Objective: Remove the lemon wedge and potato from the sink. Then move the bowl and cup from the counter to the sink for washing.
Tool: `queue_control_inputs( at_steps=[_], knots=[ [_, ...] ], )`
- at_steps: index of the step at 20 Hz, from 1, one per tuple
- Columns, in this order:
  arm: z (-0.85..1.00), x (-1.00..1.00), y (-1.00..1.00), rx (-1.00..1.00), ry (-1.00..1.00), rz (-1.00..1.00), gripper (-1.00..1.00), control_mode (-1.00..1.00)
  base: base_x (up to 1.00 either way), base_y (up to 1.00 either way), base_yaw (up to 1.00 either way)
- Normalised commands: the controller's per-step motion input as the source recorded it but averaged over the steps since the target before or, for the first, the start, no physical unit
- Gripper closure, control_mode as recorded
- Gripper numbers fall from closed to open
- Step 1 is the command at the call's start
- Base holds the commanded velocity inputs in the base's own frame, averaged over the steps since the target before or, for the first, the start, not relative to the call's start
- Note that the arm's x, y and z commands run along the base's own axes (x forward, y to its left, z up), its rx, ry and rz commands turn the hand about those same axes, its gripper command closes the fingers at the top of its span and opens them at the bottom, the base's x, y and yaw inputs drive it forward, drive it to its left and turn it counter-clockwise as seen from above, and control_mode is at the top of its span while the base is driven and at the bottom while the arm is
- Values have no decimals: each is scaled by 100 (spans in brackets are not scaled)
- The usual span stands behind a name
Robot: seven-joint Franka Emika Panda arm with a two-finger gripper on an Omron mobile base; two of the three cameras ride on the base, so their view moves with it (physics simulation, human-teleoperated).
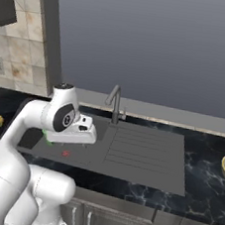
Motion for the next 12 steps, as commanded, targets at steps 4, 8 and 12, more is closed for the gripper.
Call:
queue_control_inputs(
  at_steps=[4,8,12],
  knots=[
    [8,-13,-31,0,0,0,-100,-100,0,0,0],
    [5,-9,-32,0,0,0,-100,-100,0,0,0],
    [6,-9,-33,-1,-3,2,-100,-100,0,0,0]
  ],
)
